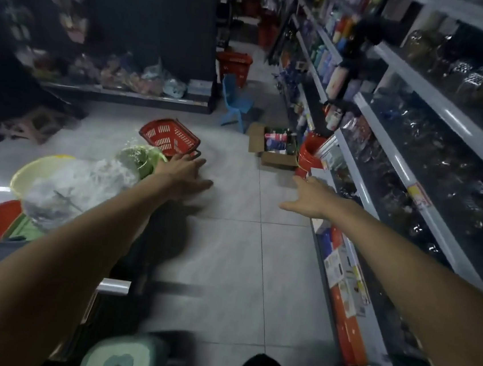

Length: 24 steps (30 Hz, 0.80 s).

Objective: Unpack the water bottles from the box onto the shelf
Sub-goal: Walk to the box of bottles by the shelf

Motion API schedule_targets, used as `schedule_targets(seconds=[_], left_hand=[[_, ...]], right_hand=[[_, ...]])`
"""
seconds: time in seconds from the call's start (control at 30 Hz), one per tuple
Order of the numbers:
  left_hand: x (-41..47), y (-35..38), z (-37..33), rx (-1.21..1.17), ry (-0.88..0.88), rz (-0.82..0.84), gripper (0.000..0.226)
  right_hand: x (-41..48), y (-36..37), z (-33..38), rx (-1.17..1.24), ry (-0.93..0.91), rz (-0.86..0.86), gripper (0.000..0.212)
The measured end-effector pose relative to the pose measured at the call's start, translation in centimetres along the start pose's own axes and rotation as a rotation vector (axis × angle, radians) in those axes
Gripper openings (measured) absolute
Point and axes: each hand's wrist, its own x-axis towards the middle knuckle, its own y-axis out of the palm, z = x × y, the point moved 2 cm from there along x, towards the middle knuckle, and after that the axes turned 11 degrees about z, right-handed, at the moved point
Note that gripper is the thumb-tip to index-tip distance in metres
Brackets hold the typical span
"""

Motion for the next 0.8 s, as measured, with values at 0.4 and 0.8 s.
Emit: schedule_targets(seconds=[0.4,0.8], left_hand=[[27.5,-4.8,3.0,0.010,-0.073,0.133,0.078],[51.5,-16.9,5.6,0.029,-0.108,0.083,0.080]], right_hand=[[28.3,-10.4,-3.6,0.105,-0.060,0.091,0.102],[58.1,-23.7,-5.4,0.109,-0.117,0.089,0.095]])
